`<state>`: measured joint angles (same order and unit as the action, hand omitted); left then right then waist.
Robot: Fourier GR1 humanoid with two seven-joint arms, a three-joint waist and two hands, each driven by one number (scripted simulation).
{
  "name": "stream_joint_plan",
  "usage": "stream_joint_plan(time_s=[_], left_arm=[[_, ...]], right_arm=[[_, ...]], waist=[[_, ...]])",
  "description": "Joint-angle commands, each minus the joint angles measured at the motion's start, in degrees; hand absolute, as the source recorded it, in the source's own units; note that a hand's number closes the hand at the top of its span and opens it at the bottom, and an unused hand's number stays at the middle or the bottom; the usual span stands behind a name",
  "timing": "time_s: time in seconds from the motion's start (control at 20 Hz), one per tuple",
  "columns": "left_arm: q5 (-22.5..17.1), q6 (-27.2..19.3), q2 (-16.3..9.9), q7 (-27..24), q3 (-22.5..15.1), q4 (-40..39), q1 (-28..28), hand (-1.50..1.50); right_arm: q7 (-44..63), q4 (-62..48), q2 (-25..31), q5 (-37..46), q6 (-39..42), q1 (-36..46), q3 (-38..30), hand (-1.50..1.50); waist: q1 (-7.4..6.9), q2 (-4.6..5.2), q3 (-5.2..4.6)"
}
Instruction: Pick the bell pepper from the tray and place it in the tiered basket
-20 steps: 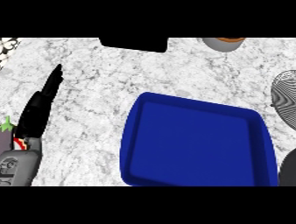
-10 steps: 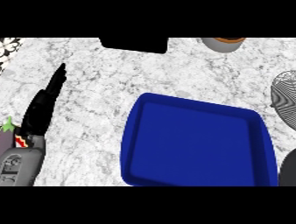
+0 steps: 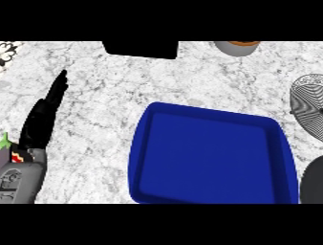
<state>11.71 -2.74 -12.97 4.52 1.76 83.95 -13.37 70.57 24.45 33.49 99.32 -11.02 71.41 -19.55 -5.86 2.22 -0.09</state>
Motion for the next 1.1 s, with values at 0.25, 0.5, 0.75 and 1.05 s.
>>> stream_joint_plan(time_s=[0.25, 0.5, 0.75, 1.05], left_arm=[[-0.30, -0.23, -0.40, -0.33, 1.27, -0.46, 1.08, 0.00], [-1.30, 0.32, -1.46, -1.14, 3.11, -1.39, 1.86, 0.00], [-0.09, -0.78, -0.56, -0.11, 2.50, -1.55, 1.78, 0.00], [-0.83, 0.19, -1.57, 0.13, 3.45, -1.63, 1.53, 0.00]], right_arm=[[14.36, -6.60, -0.29, 4.96, 6.66, 0.18, -1.57, 1.50], [10.89, -7.64, -0.39, 3.27, 4.79, -0.37, -4.86, 1.50], [6.58, -5.03, -0.67, -0.25, 0.62, -1.90, -8.87, 1.50], [5.96, -1.95, -1.87, -5.62, -5.17, -5.33, -15.92, 1.50]], waist=[[2.28, -1.00, 0.08], [2.97, -1.08, 0.12], [4.28, -1.51, 0.13], [4.78, -1.58, 0.20]])
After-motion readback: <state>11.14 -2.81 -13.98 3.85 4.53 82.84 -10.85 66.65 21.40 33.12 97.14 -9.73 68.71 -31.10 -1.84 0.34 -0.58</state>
